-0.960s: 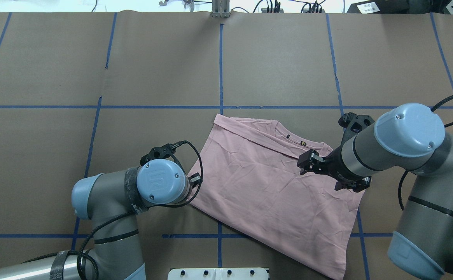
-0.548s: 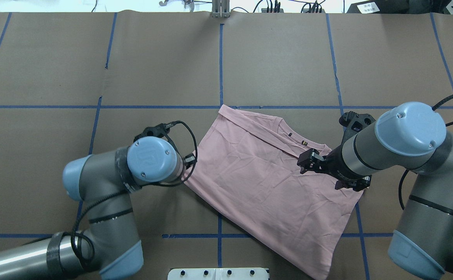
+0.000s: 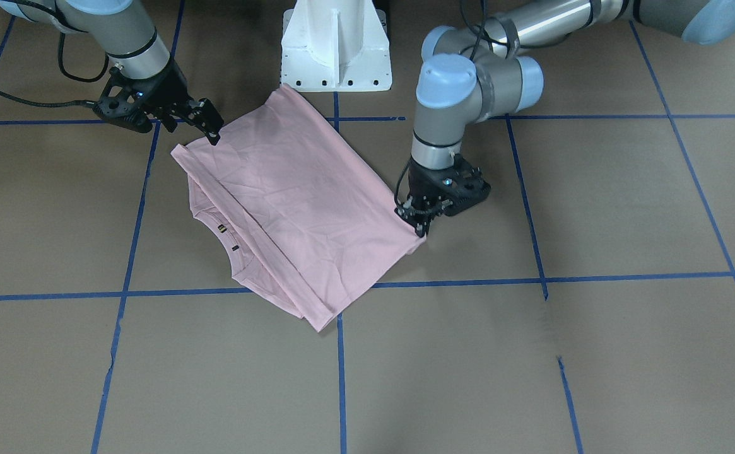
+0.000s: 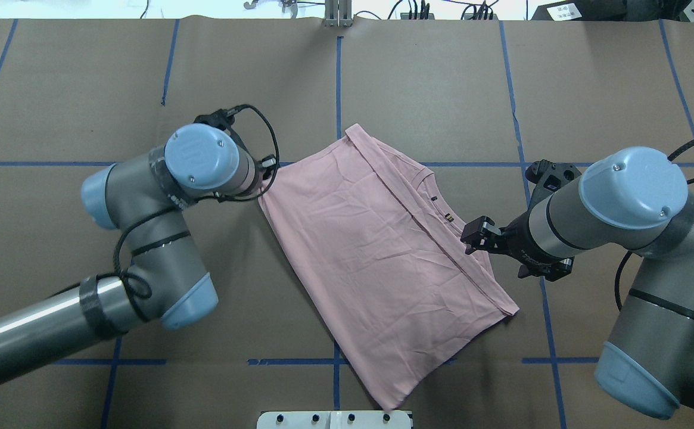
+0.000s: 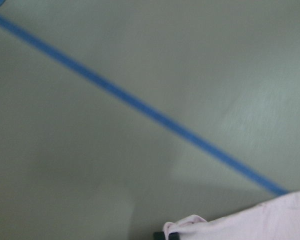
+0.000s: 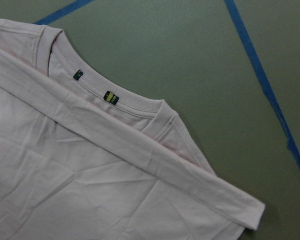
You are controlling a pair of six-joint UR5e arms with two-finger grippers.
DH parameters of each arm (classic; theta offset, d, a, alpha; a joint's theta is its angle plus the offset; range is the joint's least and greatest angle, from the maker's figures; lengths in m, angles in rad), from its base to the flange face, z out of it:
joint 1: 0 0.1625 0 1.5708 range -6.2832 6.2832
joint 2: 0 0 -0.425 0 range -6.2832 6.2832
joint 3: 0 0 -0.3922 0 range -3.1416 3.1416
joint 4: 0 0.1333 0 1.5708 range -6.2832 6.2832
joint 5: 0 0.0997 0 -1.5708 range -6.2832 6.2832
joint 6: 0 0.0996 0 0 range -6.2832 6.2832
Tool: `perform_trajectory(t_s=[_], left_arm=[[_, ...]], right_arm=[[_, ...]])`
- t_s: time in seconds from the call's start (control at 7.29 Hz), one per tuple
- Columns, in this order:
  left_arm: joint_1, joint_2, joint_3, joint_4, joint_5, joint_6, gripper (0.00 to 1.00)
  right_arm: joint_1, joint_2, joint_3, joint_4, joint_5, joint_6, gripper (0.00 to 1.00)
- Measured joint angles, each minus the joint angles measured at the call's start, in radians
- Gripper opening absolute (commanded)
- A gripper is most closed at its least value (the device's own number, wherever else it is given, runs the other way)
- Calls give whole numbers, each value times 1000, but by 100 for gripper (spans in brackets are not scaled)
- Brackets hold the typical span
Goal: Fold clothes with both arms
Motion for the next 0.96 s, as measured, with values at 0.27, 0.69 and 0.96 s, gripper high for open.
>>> perform_trajectory(t_s=[0.27, 0.69, 0.96], left_arm=[[-77, -119, 206, -113, 0, 48, 0], [-126, -230, 453, -354, 5, 108, 0], [-129, -272, 582, -506, 34, 128, 0]], right_arm=[[7, 12, -3, 0, -3, -18, 100], [13, 33, 1, 1, -3, -20, 100], [14, 35, 3, 1, -5, -19, 100]])
